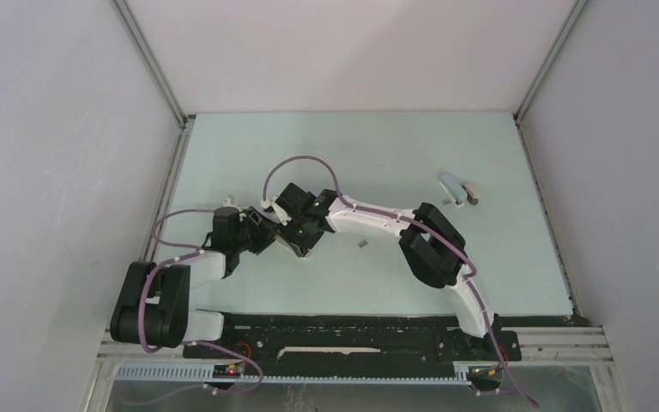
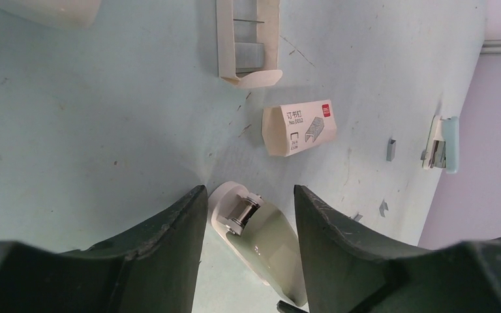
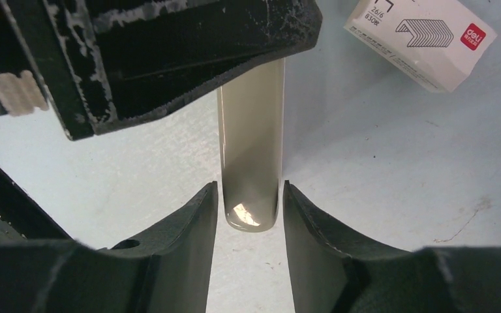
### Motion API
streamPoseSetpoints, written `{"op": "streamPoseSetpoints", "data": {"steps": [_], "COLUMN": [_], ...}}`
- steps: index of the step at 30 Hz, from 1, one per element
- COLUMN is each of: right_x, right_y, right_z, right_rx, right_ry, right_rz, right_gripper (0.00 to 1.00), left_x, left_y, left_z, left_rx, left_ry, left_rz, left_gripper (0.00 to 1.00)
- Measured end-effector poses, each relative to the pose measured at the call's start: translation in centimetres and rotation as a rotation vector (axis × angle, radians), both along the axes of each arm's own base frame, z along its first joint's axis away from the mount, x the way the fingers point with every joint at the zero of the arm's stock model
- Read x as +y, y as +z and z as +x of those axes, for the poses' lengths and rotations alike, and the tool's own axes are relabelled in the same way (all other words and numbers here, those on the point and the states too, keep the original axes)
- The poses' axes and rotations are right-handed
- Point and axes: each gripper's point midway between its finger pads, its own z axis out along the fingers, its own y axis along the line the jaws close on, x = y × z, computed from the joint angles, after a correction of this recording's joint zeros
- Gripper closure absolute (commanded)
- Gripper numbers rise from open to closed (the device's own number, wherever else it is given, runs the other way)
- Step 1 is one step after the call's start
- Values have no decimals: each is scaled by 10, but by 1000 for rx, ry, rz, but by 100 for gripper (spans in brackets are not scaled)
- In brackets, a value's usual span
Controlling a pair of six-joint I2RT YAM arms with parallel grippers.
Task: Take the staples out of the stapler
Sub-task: Close the stapler at the center of the board.
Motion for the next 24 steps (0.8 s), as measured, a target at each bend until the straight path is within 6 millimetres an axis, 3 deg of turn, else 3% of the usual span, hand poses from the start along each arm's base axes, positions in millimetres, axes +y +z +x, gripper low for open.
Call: {"op": "streamPoseSetpoints", "data": {"steps": [12,19,24], "right_x": [4,15,29], "right_y": [-5,-3,-3], "right_z": [1,4,6], "right_rx": [15,6,-2], "right_ry": [7,13,23], "right_rz": [5,20,35], "right_gripper": [67,67,65], "left_x": [11,47,77], "left_y": [6,17,42], "left_z": [-10,-26,-35], "left_rx": [19,37,-28], "left_ry": [31,155,283], "left_rz": [54,161,221], "left_gripper": [29,23,18]}}
